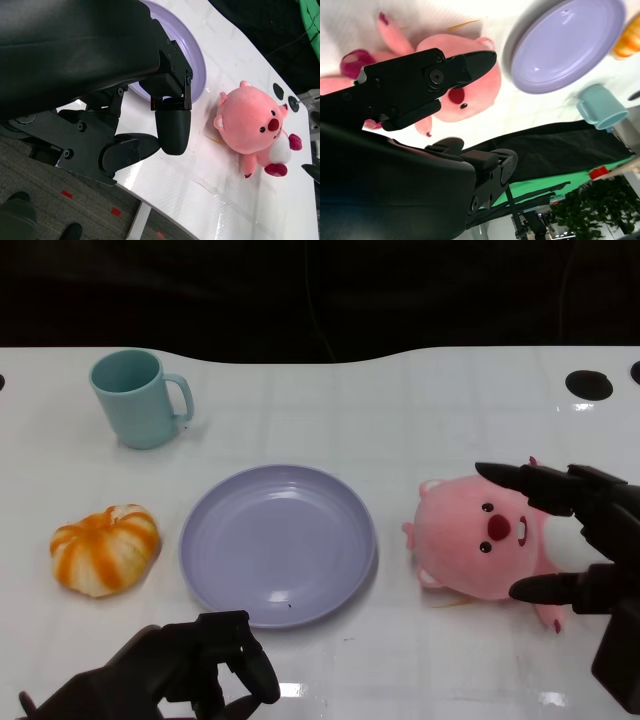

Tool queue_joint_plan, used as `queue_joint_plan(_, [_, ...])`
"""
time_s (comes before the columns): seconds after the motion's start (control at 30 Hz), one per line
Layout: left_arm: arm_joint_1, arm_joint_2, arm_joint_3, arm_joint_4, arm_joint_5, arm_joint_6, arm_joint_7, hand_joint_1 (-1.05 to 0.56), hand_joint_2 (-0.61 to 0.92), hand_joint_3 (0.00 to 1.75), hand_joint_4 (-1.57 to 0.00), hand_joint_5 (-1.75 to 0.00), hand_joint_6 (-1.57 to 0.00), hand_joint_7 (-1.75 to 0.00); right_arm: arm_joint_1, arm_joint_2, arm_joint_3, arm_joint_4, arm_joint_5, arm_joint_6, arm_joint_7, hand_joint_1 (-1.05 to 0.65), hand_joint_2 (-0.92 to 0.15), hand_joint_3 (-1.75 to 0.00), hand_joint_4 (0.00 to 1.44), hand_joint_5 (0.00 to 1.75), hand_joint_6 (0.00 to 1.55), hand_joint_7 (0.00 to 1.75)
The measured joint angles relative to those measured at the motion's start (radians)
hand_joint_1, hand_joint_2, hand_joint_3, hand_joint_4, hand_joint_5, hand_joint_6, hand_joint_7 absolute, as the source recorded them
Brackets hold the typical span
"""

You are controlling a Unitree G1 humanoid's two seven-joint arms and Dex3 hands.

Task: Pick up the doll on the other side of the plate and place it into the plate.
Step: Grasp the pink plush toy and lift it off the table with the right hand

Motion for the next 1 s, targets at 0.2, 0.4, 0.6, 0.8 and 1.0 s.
queue_joint_plan(0.2, [-0.001, -0.003, -0.004, 0.000, 0.010, 0.002, 0.000, -0.26, 0.84, 0.65, -0.62, -1.74, -0.61, -1.37, -0.052, -0.005, 0.051, -0.009, -0.095, 0.102, 0.044, -0.70, -0.85, 0.00, 0.00, 0.18, 0.12, 0.01])
queue_joint_plan(0.4, [0.006, -0.004, -0.003, -0.013, 0.018, 0.004, 0.000, -0.26, 0.85, 0.64, -0.62, -1.75, -0.61, -1.37, -0.125, -0.010, 0.108, 0.033, -0.176, 0.151, 0.068, -0.73, -0.85, 0.00, 0.00, 0.16, 0.13, 0.01])
queue_joint_plan(0.6, [0.014, -0.004, 0.002, -0.017, 0.022, 0.006, 0.000, -0.26, 0.84, 0.64, -0.64, -1.75, -0.61, -1.38, -0.185, -0.008, 0.160, 0.129, -0.216, 0.157, 0.070, -0.71, -0.86, -0.01, 0.00, 0.15, 0.13, 0.01])
queue_joint_plan(0.8, [0.016, -0.005, 0.003, -0.018, 0.030, 0.008, 0.001, -0.25, 0.83, 0.64, -0.64, -1.75, -0.61, -1.39, -0.292, 0.005, 0.217, 0.318, -0.222, 0.137, 0.051, -0.73, -0.89, -0.01, 0.01, 0.17, 0.13, 0.01])
queue_joint_plan(1.0, [0.022, -0.011, 0.006, -0.018, 0.029, -0.002, 0.014, -0.26, 0.83, 0.66, -0.63, -1.75, -0.60, -1.40, -0.381, 0.040, 0.270, 0.501, -0.235, 0.111, 0.006, -0.73, -0.88, 0.00, 0.03, 0.19, 0.14, 0.01])
